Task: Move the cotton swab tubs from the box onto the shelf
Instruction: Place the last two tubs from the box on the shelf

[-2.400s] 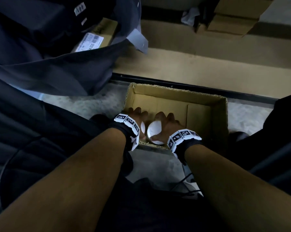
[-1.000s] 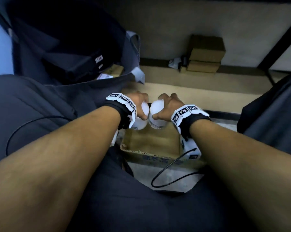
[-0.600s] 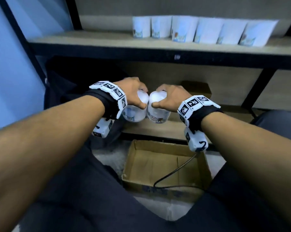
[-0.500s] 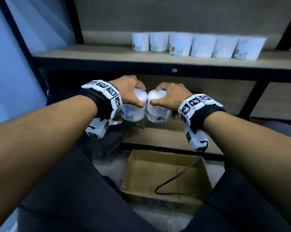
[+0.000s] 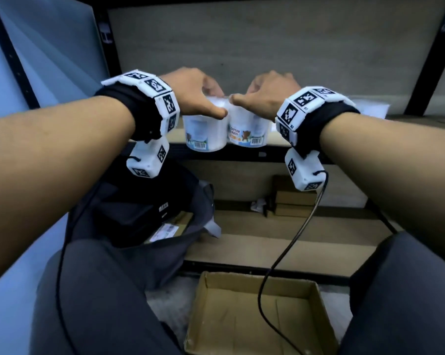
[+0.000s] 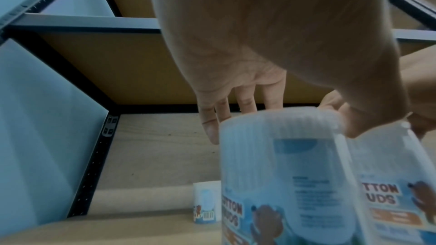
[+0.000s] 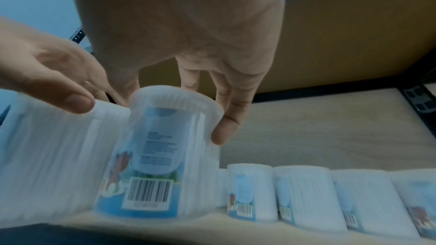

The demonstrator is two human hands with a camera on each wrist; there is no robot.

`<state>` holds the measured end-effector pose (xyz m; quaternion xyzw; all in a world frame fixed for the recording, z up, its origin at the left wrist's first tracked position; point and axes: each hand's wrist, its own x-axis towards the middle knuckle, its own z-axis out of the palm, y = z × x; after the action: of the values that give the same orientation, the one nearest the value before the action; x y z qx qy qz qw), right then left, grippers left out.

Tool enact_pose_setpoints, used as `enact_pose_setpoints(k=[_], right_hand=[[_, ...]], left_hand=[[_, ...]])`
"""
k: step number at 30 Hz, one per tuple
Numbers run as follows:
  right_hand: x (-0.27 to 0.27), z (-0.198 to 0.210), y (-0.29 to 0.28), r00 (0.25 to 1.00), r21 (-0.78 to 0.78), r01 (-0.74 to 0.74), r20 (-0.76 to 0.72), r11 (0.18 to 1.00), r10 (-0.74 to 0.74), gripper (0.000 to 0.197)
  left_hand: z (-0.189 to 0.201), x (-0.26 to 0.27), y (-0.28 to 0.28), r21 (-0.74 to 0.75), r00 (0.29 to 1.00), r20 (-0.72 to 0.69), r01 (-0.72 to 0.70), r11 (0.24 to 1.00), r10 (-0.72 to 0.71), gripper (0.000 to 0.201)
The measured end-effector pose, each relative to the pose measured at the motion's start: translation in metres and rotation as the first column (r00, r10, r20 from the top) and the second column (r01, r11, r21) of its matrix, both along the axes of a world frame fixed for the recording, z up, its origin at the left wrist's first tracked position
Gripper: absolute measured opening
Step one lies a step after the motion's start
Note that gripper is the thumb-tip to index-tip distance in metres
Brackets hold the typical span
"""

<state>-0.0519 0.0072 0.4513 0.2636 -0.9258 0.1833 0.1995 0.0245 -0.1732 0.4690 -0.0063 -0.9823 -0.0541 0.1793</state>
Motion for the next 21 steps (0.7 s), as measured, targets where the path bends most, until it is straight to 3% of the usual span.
enact_pose_setpoints(k=[7, 15, 21], right_hand=[[-0.038, 0.012, -0.029, 0.992, 0.050, 0.118, 0.037, 0.992, -0.120, 0.076], [-0.068, -0.004, -0.056, 0.991, 0.089, 0.116, 0.059, 0.989, -0.122, 0.074], [-0.086, -0.018, -0.070, 0.992, 0.120, 0.109, 0.056, 0.987, -0.117, 0.090]], left_hand=[[0.008, -0.030, -0.009, 0.121, 0.999, 0.012, -0.047, 0.992, 0.046, 0.039], [0.001, -0.065, -0.031, 0.114, 0.998, 0.034, -0.056, 0.992, 0.052, 0.039], [-0.012, -0.088, -0.043, 0.141, 0.997, 0.058, -0.065, 0.988, 0.058, 0.051]])
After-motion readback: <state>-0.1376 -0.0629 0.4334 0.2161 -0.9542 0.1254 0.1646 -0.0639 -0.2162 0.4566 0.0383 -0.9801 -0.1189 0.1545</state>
